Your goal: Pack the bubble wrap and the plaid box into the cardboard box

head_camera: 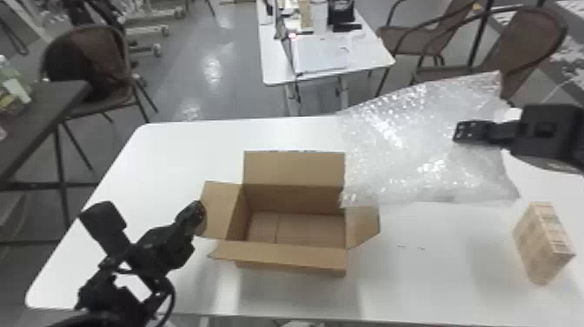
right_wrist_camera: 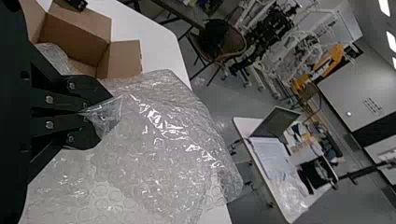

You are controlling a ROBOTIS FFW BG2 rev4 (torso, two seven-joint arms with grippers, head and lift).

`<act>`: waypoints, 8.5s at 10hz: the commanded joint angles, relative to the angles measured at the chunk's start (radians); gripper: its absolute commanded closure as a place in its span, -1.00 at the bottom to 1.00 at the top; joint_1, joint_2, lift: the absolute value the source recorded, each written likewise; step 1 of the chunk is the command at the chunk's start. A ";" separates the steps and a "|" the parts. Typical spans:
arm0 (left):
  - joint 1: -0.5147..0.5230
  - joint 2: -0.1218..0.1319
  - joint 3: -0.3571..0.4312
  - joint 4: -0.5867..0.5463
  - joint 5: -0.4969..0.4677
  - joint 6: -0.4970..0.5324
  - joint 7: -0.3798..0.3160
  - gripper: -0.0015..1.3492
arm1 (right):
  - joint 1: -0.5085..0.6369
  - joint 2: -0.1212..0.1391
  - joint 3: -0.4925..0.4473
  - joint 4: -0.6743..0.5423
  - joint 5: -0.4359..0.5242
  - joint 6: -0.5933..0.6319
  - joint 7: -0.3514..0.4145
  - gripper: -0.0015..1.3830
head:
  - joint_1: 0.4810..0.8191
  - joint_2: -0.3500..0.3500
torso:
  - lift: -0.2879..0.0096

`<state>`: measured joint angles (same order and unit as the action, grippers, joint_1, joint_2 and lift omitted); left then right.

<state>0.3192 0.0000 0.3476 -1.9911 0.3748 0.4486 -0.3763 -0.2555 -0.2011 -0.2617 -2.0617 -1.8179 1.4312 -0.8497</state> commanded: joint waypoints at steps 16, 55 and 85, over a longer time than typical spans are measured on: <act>0.003 -0.003 -0.021 0.011 0.026 -0.013 0.013 0.81 | 0.009 0.029 0.326 0.350 0.695 -0.502 1.137 -0.74 | 0.27 0.93 | 0.12; 0.037 -0.003 -0.018 0.011 0.055 -0.048 0.017 0.81 | 0.205 0.031 0.374 0.149 1.299 -0.897 1.334 0.83 | 0.27 0.66 | 0.12; -0.011 -0.003 -0.033 0.052 0.032 -0.157 0.111 0.81 | 0.637 0.075 0.300 0.354 1.600 -1.683 0.814 -0.68 | 0.27 0.20 | 0.12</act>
<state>0.3145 0.0000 0.3167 -1.9457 0.4072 0.3080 -0.2637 0.3831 -0.1194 0.0338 -1.7054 -0.2129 -0.2590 -0.0360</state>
